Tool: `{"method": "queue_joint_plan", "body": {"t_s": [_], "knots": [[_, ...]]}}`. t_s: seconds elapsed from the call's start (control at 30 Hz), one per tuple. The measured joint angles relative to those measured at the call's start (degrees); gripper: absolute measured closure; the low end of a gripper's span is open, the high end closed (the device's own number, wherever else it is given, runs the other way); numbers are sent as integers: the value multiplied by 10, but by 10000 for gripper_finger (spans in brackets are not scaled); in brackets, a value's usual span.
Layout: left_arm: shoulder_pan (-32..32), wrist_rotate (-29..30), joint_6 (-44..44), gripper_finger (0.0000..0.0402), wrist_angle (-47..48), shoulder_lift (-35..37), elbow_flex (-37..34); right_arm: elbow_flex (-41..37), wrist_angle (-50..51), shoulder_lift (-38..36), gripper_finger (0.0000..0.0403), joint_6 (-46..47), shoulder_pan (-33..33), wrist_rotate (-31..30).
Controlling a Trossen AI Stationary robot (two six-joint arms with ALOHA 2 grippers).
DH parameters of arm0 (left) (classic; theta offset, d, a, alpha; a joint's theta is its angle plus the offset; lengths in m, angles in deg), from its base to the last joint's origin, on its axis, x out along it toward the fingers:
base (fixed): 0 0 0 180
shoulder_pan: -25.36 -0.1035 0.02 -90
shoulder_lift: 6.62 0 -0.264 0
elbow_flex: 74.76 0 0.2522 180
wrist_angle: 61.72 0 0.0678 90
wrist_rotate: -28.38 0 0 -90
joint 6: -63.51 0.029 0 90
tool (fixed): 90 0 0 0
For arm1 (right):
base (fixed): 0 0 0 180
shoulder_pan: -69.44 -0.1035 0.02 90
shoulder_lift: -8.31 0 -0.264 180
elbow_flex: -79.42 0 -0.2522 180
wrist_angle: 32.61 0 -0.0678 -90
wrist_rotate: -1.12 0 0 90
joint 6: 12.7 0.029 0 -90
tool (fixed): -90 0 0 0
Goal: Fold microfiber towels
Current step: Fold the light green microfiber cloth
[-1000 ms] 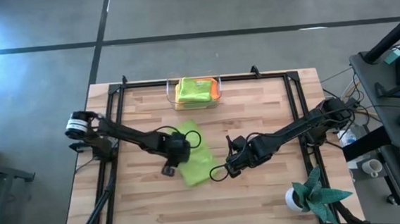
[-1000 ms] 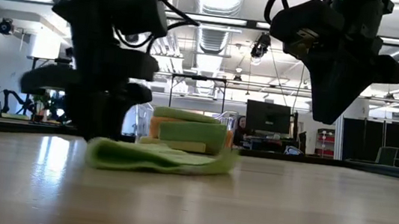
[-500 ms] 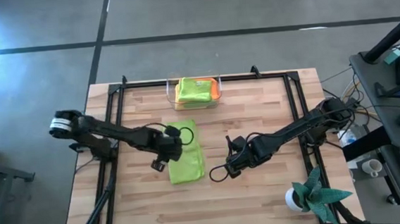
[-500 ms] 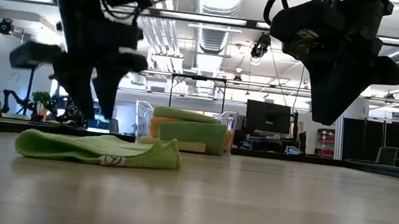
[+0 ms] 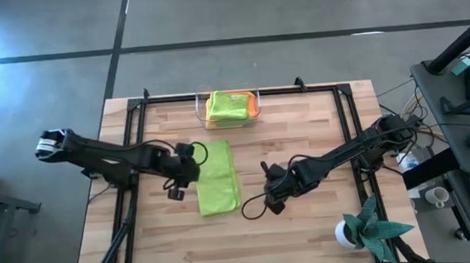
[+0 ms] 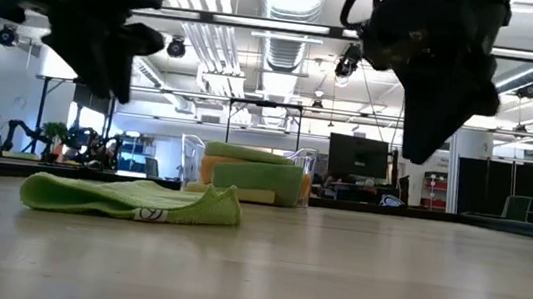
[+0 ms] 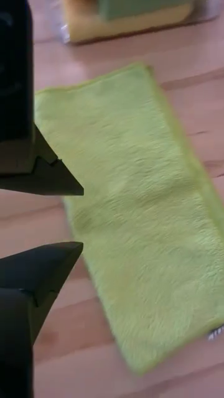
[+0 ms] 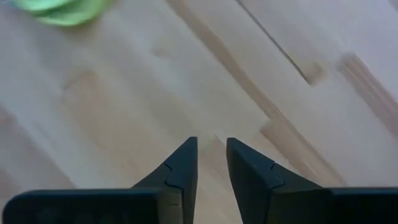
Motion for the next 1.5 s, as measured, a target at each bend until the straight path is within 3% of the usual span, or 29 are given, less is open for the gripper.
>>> {"method": "queue_joint_plan", "body": {"t_s": [0.43,0.77,1.17,1.5], "knots": [[121,1,-192,285,56,6,0,-3,-132,0,288,-267,28,23],[203,55,-255,285,24,-71,-2,-47,-361,0,263,-562,34,37],[223,55,-255,285,-104,-145,-2,-88,-511,2,254,-695,40,39],[242,7,-299,285,-130,-194,-2,-22,-515,78,255,-703,42,53]]}}
